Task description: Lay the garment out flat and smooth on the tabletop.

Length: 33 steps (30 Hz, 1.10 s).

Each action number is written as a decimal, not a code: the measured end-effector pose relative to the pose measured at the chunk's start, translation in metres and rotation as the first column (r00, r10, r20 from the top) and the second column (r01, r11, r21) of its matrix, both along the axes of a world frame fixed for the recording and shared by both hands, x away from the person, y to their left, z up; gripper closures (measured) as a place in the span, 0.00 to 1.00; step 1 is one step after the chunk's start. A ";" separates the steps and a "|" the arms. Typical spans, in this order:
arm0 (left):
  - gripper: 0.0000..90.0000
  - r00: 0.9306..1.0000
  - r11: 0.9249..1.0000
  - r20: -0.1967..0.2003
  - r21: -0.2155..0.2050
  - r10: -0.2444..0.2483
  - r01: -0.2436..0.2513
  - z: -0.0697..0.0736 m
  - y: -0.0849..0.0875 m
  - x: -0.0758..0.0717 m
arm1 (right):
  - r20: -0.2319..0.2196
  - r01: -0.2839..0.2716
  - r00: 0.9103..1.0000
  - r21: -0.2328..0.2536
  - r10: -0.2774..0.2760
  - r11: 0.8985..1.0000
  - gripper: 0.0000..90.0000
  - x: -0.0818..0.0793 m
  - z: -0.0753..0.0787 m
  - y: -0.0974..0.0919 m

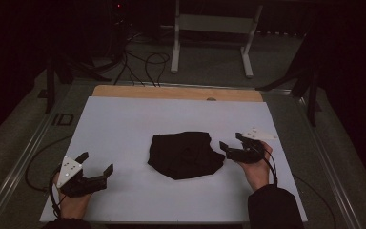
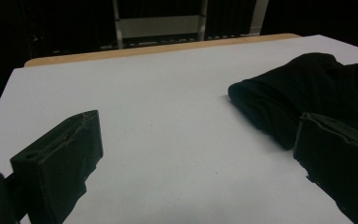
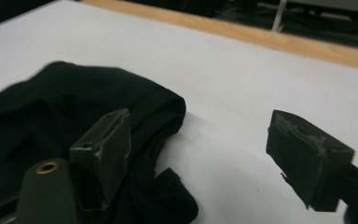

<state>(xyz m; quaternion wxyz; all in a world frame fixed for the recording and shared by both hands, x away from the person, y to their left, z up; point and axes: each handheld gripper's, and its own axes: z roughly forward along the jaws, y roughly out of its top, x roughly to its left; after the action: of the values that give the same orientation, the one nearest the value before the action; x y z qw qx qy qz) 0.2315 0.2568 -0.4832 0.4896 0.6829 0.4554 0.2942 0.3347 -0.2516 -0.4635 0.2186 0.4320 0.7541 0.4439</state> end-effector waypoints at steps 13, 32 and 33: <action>0.01 1.000 1.000 0.002 -0.002 0.001 -0.001 0.000 0.001 -0.001 | -0.159 -0.046 0.987 -0.155 0.021 0.987 0.62 0.030 -0.046 0.024; 0.02 1.000 1.000 -0.008 0.004 0.006 -0.006 -0.001 0.001 0.000 | -0.187 -0.028 0.982 -0.130 0.004 0.991 0.97 0.018 -0.042 0.019; 0.02 1.000 1.000 -0.008 0.005 0.005 -0.005 -0.001 0.001 0.000 | -0.175 -0.013 0.985 -0.122 -0.009 0.992 0.97 0.017 -0.038 0.015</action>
<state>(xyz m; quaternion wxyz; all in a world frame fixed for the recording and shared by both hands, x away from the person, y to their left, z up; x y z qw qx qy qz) 0.2312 0.2578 -0.4837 0.4853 0.6840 0.4586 0.2937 0.3512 -0.2364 -0.5018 0.1771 0.4544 0.7966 0.3573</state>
